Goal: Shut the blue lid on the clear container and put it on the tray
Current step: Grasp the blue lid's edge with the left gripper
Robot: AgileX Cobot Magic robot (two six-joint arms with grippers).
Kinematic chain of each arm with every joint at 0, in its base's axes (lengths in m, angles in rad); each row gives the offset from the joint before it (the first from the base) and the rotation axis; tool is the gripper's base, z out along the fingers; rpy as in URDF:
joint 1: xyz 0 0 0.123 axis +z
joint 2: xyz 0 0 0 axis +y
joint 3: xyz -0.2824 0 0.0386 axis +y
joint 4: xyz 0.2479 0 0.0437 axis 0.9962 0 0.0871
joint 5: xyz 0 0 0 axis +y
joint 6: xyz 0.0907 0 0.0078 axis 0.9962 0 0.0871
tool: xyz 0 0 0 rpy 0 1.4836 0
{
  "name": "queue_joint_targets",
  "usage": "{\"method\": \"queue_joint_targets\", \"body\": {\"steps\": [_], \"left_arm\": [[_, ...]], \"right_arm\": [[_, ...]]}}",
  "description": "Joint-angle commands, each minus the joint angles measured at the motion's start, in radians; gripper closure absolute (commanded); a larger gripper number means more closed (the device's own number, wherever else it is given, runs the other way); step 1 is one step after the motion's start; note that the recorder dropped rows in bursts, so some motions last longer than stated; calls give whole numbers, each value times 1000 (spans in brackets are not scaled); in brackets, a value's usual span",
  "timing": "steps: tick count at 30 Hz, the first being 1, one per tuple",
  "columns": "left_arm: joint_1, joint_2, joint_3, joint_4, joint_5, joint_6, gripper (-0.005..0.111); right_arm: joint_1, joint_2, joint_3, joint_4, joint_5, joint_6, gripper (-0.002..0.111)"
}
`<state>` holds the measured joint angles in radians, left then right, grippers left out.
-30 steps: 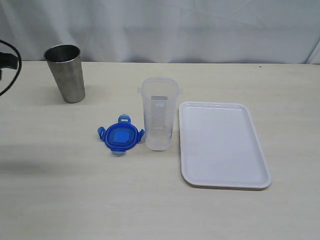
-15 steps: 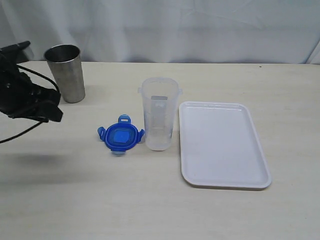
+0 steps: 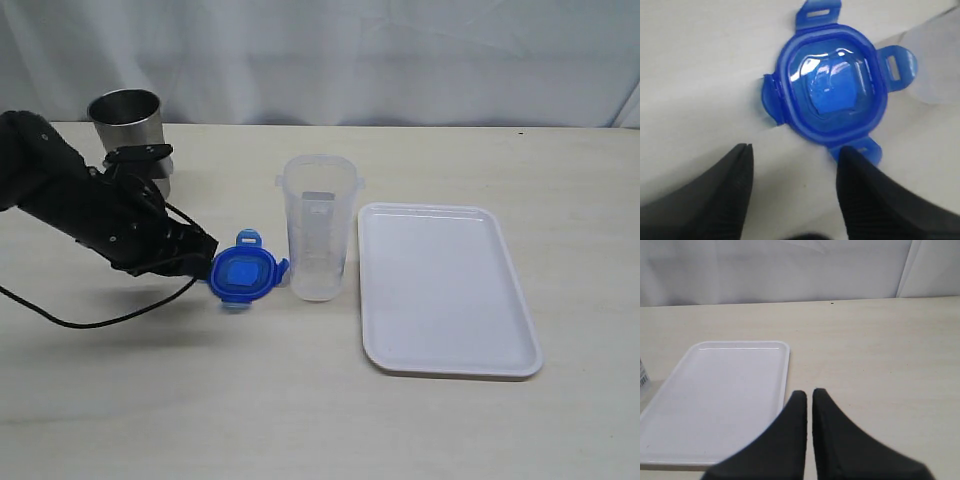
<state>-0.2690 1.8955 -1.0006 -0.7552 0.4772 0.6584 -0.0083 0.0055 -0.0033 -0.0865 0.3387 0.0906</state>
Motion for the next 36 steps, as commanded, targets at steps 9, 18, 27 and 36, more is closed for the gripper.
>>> {"method": "queue_joint_targets", "body": {"steps": [9,18,27,36], "left_arm": [[-48,88,-2,-156,-234,127,58],[-48,140,-2,-195,-269,133,59],[-48,140,-2,-195,-238,180,100],[-46,106,-2,-141,-202,186,107]], "right_arm": [[3,-5,3,-3,3,0,104],[3,-5,3,-3,3,0,104],[3,-5,3,-3,3,0,104],[3,-5,3,-3,3,0,104]]}}
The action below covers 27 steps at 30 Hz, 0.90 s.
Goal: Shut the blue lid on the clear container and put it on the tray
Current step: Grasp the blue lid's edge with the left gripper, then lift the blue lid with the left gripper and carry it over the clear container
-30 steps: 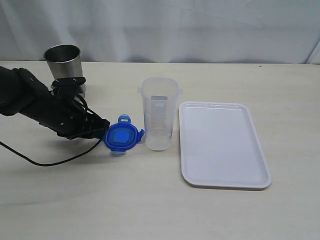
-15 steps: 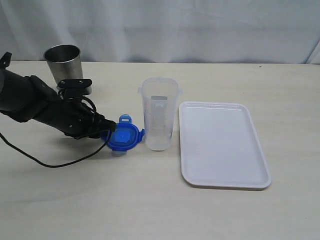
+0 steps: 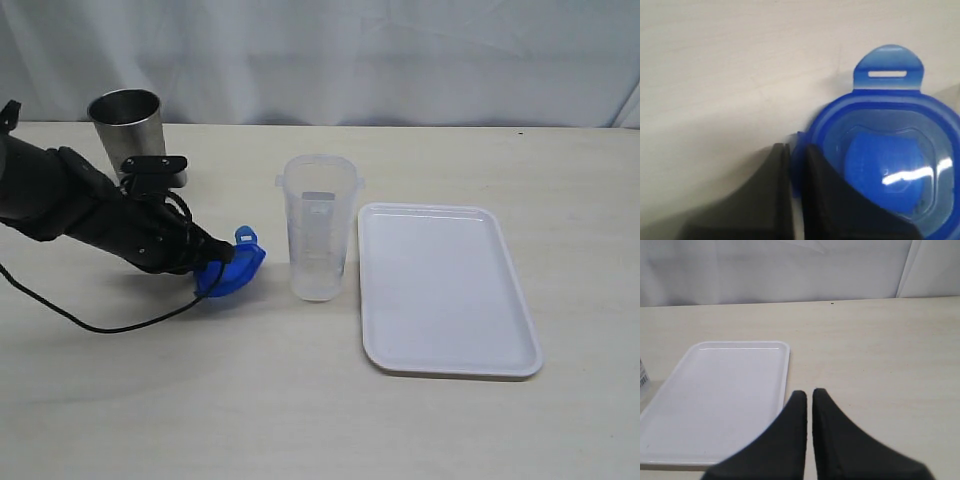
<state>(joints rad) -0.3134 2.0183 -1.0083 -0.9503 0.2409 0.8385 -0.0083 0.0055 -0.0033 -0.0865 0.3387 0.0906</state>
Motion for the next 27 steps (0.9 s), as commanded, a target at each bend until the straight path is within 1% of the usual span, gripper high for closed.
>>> {"method": "queue_joint_targets", "body": {"steps": [1,10,13,18,22,27], "left_arm": [[-1,-32,6,59,36,6,107],[-1,-176,6,114,29,6,107],[-1,-222,6,148,6,6,107],[-1,-305,6,152,-31,6,107],[-1,-356,6,189,-79,6,107],[-1,-390,6,200,-172,6,107]], "right_arm": [[3,-5,3,-3,3,0,104],[3,-5,3,-3,3,0,104],[3,-5,3,-3,3,0,104],[3,-5,3,-3,3,0,104],[3,-5,3,-3,3,0,104],[3,-5,3,-3,3,0,104]]}}
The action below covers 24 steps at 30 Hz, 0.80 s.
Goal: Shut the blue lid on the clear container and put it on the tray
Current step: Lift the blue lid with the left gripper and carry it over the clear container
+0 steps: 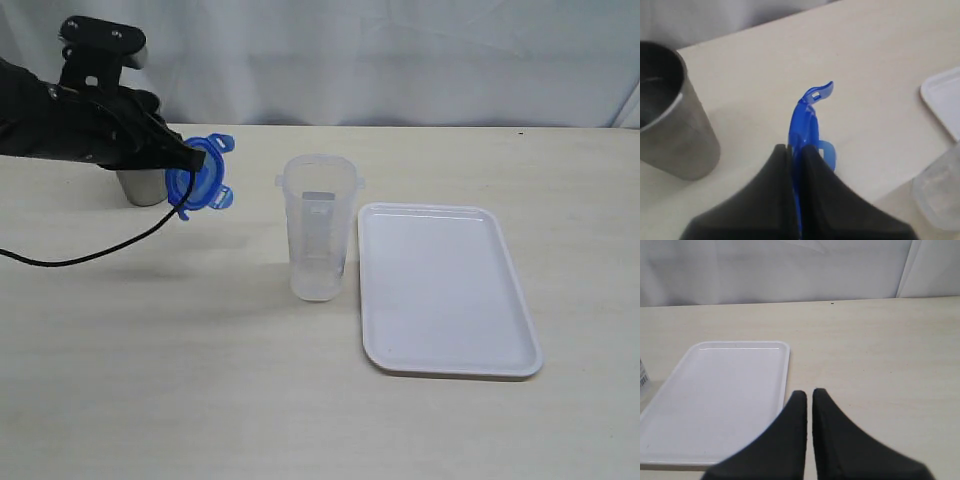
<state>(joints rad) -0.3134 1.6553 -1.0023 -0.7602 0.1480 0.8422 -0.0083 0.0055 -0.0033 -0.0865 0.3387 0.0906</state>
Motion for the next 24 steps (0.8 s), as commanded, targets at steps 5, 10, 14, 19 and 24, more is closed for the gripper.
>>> {"method": "queue_joint_targets", "body": {"steps": [5,10,14,19,24], "left_arm": [[-1,-34,0,29,-157,26,107],[-1,-34,-47,95,-185,26,107],[-22,-34,-103,107,-192,68,107],[-85,-34,-143,322,-208,84,107],[-156,-34,-142,540,-242,84,107]], "right_arm": [[3,-5,3,-3,3,0,104],[3,-5,3,-3,3,0,104],[3,-5,3,-3,3,0,104],[3,-5,3,-3,3,0,104],[3,-5,3,-3,3,0,104]]}}
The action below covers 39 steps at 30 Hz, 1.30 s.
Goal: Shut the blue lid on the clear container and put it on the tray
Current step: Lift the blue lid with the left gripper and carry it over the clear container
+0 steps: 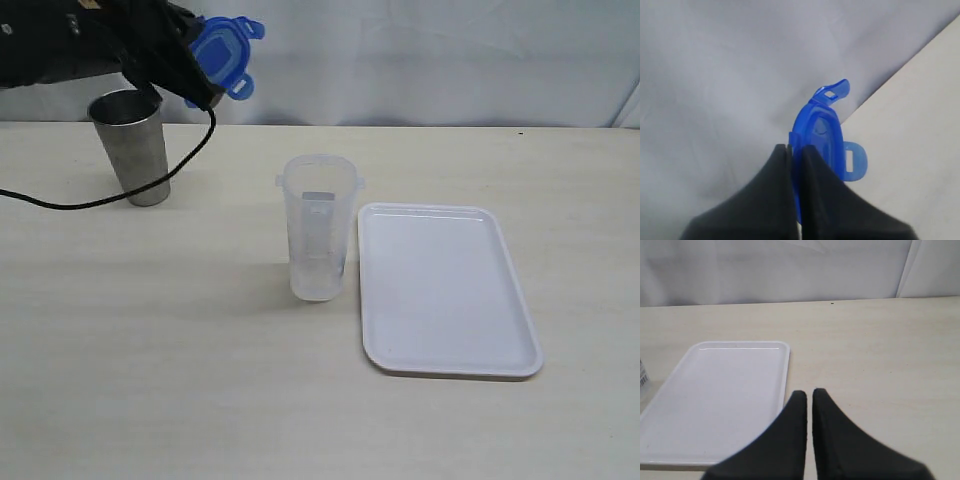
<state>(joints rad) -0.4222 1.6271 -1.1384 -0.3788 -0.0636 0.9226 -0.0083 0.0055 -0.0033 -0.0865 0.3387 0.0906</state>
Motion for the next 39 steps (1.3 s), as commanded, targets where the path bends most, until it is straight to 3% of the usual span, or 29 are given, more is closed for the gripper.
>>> {"method": "queue_joint_targets", "body": {"steps": [1,5,20,35,39], "left_arm": [[-61,-6,-6,188,-30,4,107],[-104,-6,-6,294,-30,8,107],[-231,-6,-4,295,34,128,107],[-253,-6,-4,296,17,338,107],[-253,-6,-4,284,-65,365,107]], "right_arm": [[3,-5,3,-3,3,0,104],[3,-5,3,-3,3,0,104],[3,-5,3,-3,3,0,104],[3,-5,3,-3,3,0,104],[2,-5,3,-3,5,0,104]]}}
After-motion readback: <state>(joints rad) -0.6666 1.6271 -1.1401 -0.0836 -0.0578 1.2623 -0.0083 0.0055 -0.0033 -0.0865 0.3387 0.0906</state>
